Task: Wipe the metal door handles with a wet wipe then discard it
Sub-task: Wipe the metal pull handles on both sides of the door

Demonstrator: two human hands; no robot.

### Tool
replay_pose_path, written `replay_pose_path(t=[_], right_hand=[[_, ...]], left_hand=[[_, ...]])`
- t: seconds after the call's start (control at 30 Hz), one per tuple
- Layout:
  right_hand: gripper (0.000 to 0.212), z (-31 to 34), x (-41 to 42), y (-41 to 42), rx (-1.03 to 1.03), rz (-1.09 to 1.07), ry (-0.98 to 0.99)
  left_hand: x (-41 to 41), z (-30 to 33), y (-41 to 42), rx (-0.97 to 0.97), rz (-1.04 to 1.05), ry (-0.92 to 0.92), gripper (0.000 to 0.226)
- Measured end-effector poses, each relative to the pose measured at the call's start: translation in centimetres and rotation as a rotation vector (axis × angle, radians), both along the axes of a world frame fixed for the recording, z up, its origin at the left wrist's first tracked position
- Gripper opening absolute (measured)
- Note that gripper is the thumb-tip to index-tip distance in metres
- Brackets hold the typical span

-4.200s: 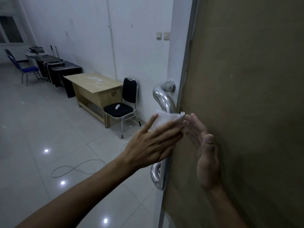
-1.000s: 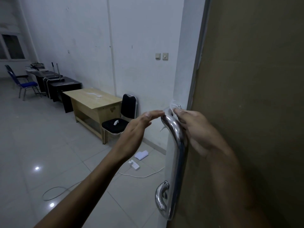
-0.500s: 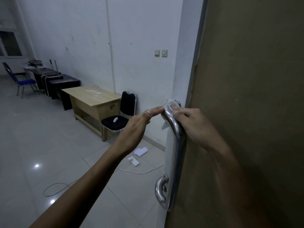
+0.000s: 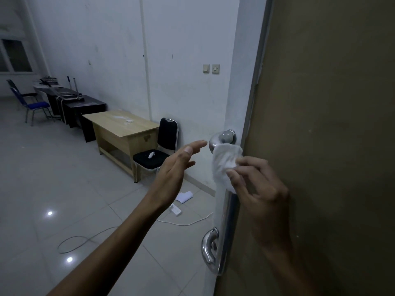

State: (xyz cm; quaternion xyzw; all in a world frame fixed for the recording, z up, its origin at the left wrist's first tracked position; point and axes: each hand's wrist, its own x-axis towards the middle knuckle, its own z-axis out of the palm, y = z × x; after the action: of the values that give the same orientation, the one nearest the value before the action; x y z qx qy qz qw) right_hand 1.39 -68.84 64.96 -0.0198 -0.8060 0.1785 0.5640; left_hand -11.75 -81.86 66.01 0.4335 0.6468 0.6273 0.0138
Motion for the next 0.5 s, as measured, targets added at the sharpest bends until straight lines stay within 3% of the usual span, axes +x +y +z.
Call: replay_pose_path(t=[0.07,0.2,0.33,0.43,0.5], right_hand=[[0.01,0.8,-0.7,-0.3,-0.041,-0.058,-0.038],[0.028,2.5,-2.2,-1.1,0.057,-0.142,-0.164],[0.025,3.9,-3.8,-1.4,0.224,-0.285,-0.37],[0.017,5.1,-5.3,-1.6,0.285,-0.266,-0.505],[0.023,5.6,-5.7,-1.6,0.327,-0.248,-0.58]], left_hand=[[0.0,-0.1,-0.3,0.035,0.014,-0.017,0.046],[-0.3,-0.3,-0.8,0.054,0.039,-0.021,0.047],[-0.6,-0.4,-1.0,0.061,0.095,-0.013,0.046],[-0.5,-0.3,-0.9,0.069,0.118,-0.018,0.044],[-0.4,-0.2,-0.9,0.075,0.142,-0.011,0.041]])
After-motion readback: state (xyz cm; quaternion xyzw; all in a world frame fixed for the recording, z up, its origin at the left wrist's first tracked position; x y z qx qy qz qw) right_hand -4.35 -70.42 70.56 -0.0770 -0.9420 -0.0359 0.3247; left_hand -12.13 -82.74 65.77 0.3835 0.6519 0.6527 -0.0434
